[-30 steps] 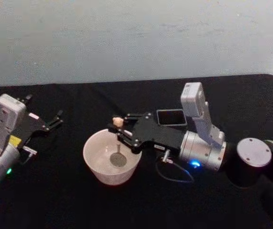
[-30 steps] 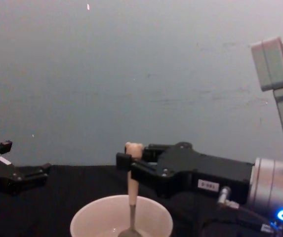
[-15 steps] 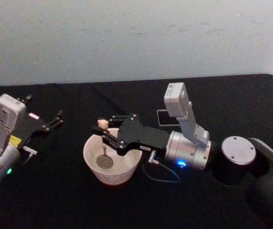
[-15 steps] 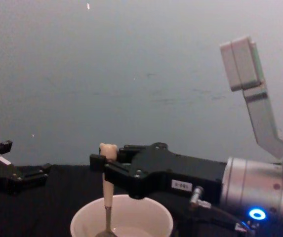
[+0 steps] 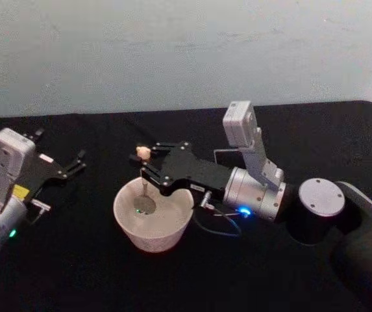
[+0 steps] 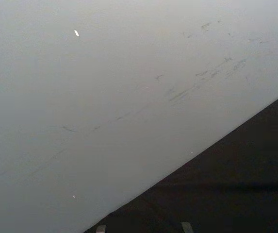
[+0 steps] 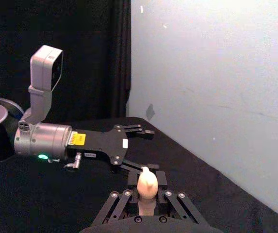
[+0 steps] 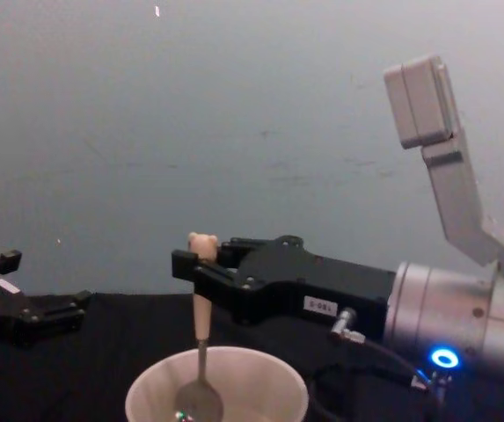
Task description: Pick up the stirring spoon with one hand, stir inside the cup, then place it back in its original position.
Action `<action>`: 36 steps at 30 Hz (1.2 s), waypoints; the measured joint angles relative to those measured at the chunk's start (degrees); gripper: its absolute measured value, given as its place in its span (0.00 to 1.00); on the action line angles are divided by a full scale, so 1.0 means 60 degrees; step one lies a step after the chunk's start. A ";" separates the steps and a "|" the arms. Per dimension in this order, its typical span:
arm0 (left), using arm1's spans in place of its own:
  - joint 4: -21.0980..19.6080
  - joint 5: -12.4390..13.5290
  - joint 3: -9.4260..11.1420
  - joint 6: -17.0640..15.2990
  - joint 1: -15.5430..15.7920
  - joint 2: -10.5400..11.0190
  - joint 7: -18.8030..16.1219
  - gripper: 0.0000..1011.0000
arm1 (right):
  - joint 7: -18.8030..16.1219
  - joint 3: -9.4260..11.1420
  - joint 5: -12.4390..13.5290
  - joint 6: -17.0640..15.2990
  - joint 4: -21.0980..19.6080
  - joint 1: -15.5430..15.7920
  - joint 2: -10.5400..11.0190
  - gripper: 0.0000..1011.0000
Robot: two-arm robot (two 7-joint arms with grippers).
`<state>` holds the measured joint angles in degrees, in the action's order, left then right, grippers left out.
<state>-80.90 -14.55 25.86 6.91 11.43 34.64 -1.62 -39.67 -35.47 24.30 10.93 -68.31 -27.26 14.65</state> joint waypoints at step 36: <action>0.0000 0.0000 -0.0001 0.0000 0.0001 0.0000 0.0000 0.99 | -0.0408 0.0064 0.0377 -0.0315 -0.1360 0.0863 0.0944 0.21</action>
<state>-80.90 -14.55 25.86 6.91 11.43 34.65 -1.62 -42.12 -35.08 26.56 9.04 -76.47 -22.08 20.32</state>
